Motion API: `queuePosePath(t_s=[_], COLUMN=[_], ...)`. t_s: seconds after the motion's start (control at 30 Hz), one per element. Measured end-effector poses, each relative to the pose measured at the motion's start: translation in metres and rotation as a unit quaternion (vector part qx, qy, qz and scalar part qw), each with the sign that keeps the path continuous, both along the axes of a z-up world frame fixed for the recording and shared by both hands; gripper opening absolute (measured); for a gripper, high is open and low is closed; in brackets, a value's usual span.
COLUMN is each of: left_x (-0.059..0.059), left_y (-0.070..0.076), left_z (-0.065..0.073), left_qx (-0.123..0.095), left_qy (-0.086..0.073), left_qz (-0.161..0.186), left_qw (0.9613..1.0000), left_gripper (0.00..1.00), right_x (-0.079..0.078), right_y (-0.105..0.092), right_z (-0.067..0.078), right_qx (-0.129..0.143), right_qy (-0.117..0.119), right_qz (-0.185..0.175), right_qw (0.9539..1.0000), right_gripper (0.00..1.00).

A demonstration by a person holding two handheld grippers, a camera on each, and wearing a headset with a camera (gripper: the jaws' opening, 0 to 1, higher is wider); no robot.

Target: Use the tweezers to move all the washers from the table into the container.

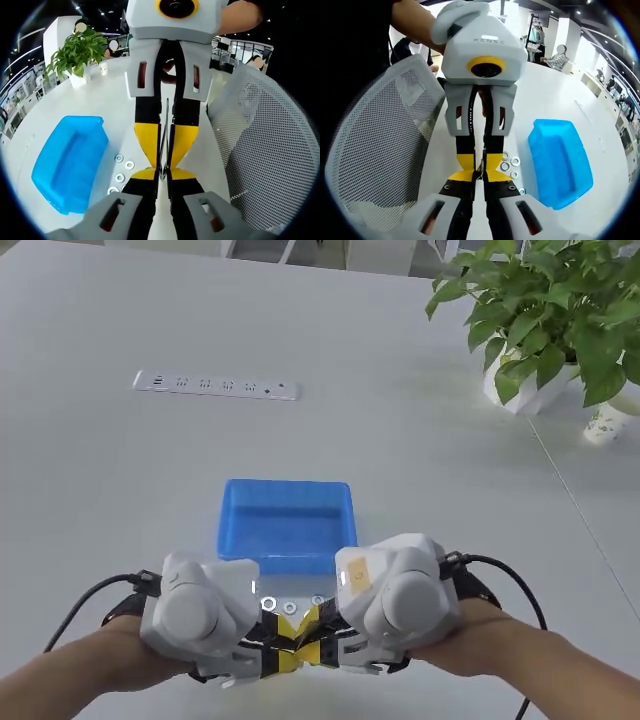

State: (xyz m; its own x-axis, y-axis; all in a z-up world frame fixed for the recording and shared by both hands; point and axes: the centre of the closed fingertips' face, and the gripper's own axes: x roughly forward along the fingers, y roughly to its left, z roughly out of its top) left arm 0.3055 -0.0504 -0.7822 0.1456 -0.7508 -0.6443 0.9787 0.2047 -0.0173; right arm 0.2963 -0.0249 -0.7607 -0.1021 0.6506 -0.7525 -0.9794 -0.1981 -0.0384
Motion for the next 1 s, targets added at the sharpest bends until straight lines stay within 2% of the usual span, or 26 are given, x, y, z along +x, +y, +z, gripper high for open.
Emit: queuePosePath(t_s=[0.2,0.23,0.37,0.53,0.87,1.0], left_x=[-0.001,-0.003,-0.001,-0.001,-0.007,-0.006], left_y=[0.000,0.000,-0.001,0.001,0.011,0.018], left_z=[-0.001,0.000,0.003,0.002,0.000,0.003], left_qx=[0.005,0.002,-0.005,0.000,0.014,0.013], left_qy=[-0.002,0.004,0.002,0.000,0.009,0.008], left_qz=[-0.003,-0.002,0.007,0.006,0.012,0.026], left_qw=[1.0000,1.0000,1.0000,1.0000,0.9998,0.9996], left_gripper=[0.12,0.13,0.17,0.20,0.29,0.31], right_x=[-0.001,-0.002,-0.002,-0.001,0.002,0.005], right_y=[0.002,0.002,0.000,-0.003,-0.006,-0.009], right_z=[0.000,0.000,0.000,-0.001,0.002,0.005], right_qx=[0.002,0.001,-0.001,-0.006,-0.002,0.001], right_qy=[0.000,0.000,-0.004,-0.007,-0.012,-0.017], right_qz=[0.001,0.001,0.002,0.004,0.001,-0.001], right_qw=[1.0000,1.0000,1.0000,0.9999,0.9999,0.9999], right_gripper=[0.08,0.08,0.08,0.08,0.08,0.09])
